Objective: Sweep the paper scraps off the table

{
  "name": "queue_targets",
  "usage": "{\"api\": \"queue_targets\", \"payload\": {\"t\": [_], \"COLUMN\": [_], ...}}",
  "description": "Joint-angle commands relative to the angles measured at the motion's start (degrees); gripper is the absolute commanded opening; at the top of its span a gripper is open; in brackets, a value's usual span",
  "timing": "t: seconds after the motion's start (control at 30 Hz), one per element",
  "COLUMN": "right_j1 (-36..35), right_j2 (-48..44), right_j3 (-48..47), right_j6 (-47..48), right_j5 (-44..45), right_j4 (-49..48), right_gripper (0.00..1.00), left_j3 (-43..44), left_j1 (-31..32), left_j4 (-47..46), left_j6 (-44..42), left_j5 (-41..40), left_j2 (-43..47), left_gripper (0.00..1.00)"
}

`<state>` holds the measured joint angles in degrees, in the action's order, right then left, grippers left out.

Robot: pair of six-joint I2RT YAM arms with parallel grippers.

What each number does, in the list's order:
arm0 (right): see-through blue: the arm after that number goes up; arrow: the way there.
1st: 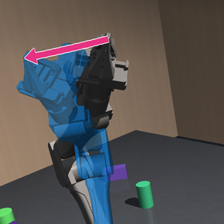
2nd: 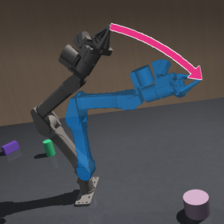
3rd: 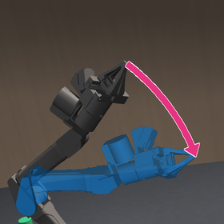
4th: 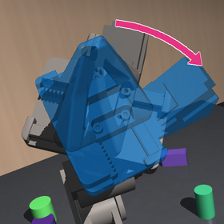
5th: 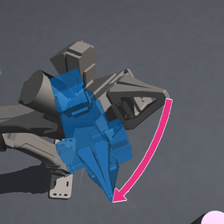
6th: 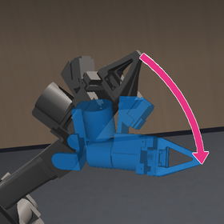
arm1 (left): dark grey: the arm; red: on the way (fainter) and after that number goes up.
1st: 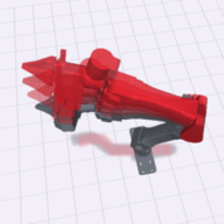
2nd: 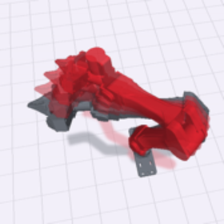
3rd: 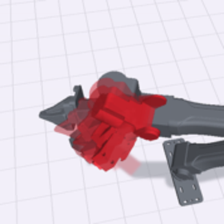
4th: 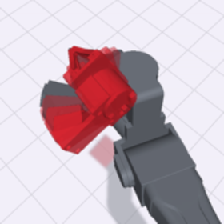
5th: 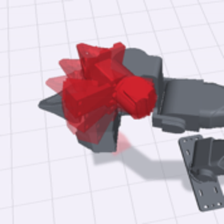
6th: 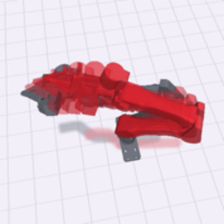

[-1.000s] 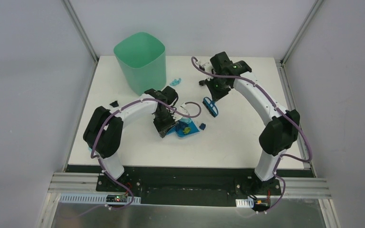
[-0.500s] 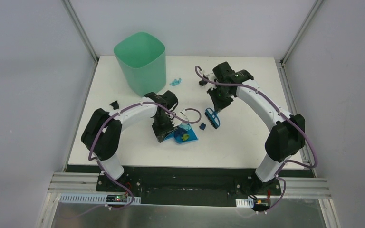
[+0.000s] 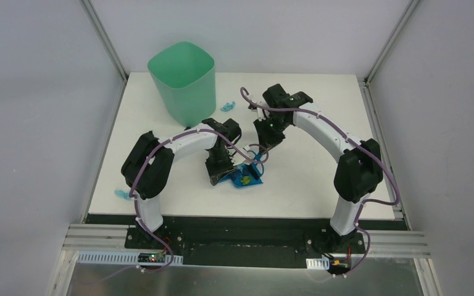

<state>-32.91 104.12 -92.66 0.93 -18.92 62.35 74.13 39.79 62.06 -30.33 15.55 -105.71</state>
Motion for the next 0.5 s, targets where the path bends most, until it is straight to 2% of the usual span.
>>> {"api": "queue_targets", "payload": {"t": [0.0, 0.13, 0.37, 0.47], "right_j1": [0.4, 2.6, 5.1, 7.6], "right_j2": [-0.7, -1.7, -5.9, -7.6], "right_j3": [-2.5, -2.6, -1.5, -1.1], "right_j6": [-2.8, -2.6, 1.9, 2.0], "right_j5": [-10.1, -11.3, -4.9, -6.7], "right_j4": [-1.4, -1.1, -0.1, -1.1], "right_gripper": [0.0, 0.0, 0.0, 0.0], "left_j3": [1.8, 1.4, -1.2, -1.9], "left_j1": [0.4, 0.4, 0.3, 0.1], "left_j4": [0.0, -1.3, -5.7, -6.9], "left_j6": [-0.7, -0.4, 0.0, 0.0], "left_j5": [1.4, 2.3, 0.9, 0.7], "left_j2": [-0.1, 0.2, 3.6, 5.0], "left_gripper": [0.05, 0.05, 0.03, 0.03]}}
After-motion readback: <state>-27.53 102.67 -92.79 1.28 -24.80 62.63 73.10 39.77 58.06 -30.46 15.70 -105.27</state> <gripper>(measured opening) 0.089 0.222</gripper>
